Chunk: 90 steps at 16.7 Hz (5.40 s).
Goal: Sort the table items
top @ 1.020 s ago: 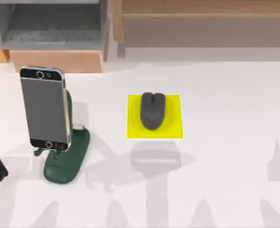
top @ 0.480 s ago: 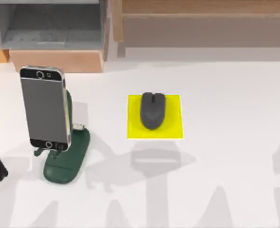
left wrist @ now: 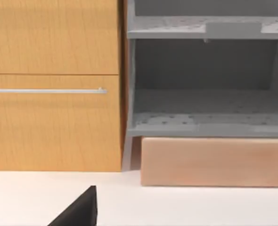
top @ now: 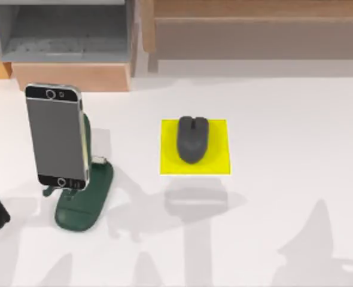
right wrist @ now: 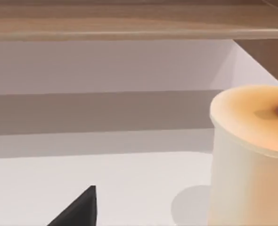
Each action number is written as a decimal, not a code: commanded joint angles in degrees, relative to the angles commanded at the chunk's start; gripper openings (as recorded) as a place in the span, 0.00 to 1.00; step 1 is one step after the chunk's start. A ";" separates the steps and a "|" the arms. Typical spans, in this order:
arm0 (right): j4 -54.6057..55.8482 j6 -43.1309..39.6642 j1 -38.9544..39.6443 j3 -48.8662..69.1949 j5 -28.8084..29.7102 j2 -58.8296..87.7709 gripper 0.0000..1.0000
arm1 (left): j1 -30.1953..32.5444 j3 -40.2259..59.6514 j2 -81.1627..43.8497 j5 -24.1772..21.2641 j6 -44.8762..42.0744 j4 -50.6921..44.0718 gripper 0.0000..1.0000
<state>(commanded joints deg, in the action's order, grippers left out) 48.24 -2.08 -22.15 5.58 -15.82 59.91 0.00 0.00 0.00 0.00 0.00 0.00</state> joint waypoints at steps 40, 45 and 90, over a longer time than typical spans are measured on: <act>46.13 2.35 -6.99 21.55 -11.02 61.26 0.40 | 0.00 0.00 0.00 0.00 0.00 0.00 1.00; 46.13 2.35 -6.99 21.55 -11.02 61.26 0.02 | 0.00 0.00 0.00 0.00 0.00 0.00 1.00; -10.93 2.61 10.30 71.76 5.26 53.14 0.00 | 0.00 0.00 0.00 0.00 0.00 0.00 1.00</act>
<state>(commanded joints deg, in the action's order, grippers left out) 37.31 0.53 -11.85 77.34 -10.56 113.04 0.00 0.00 0.00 0.00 0.00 0.00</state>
